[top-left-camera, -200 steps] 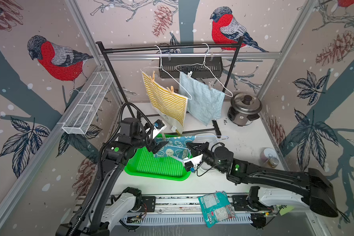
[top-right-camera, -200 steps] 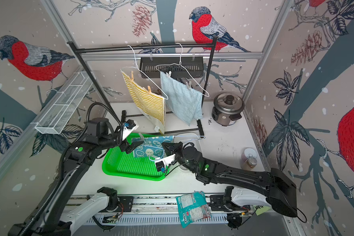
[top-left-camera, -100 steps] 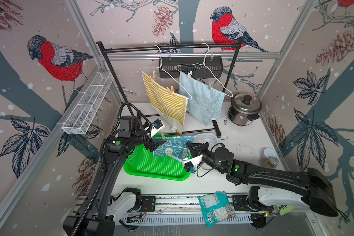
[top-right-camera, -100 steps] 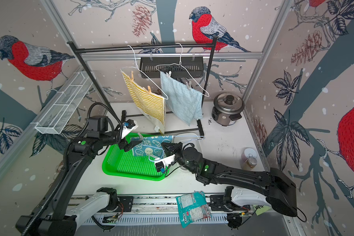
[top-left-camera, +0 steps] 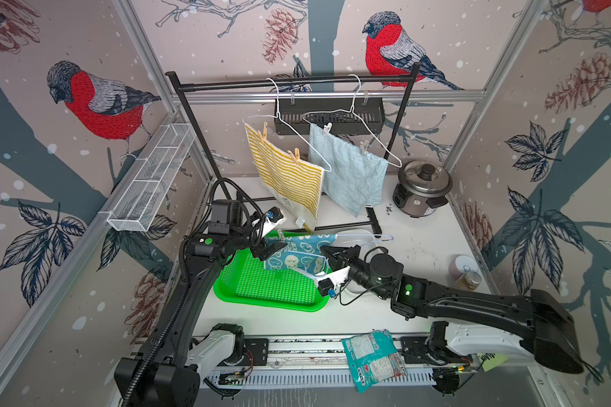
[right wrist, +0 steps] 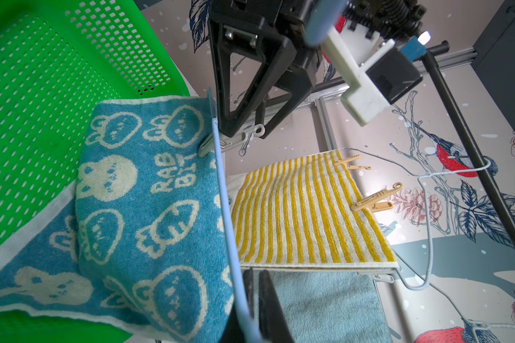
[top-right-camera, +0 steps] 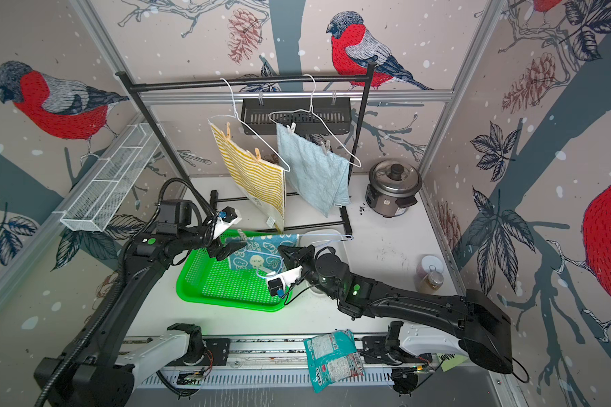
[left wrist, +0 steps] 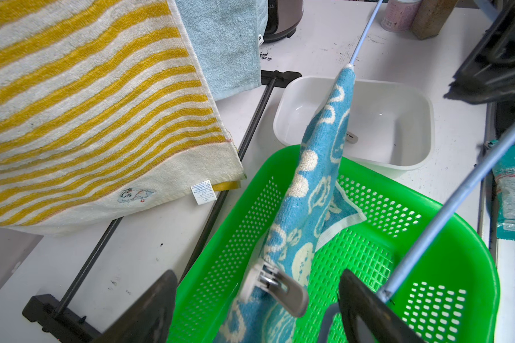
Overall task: Remove the clothespins securing towels to the hanger
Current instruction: Remove the clothespin from the hanger.
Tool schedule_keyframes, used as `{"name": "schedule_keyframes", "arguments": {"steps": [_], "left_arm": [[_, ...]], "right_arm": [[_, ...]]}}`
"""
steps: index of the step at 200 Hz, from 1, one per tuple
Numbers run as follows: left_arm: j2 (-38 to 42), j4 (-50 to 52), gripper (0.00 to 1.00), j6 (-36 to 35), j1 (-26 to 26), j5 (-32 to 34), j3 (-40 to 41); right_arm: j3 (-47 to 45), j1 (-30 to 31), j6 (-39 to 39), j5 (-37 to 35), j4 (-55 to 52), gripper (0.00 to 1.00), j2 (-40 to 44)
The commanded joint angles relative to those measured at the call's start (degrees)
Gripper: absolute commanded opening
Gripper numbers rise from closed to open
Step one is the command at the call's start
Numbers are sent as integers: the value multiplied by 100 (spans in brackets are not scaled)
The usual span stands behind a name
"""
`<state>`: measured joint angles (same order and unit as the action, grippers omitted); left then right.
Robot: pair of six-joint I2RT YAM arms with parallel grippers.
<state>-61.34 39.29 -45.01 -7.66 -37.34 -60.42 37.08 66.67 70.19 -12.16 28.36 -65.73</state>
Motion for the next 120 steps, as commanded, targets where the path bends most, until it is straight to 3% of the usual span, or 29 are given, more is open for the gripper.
{"name": "schedule_keyframes", "arguments": {"steps": [1,70,120], "left_arm": [[-57,-69,80,-122,10,-124,69],[-131,-273,67,-52,10,-378,209],[-104,-343,65,-12,10,-441,294]], "right_arm": [[61,10,-123,3,218,0,10],[89,10,-221,43,220,0,-52],[115,2,-304,98,249,0,-45]]}}
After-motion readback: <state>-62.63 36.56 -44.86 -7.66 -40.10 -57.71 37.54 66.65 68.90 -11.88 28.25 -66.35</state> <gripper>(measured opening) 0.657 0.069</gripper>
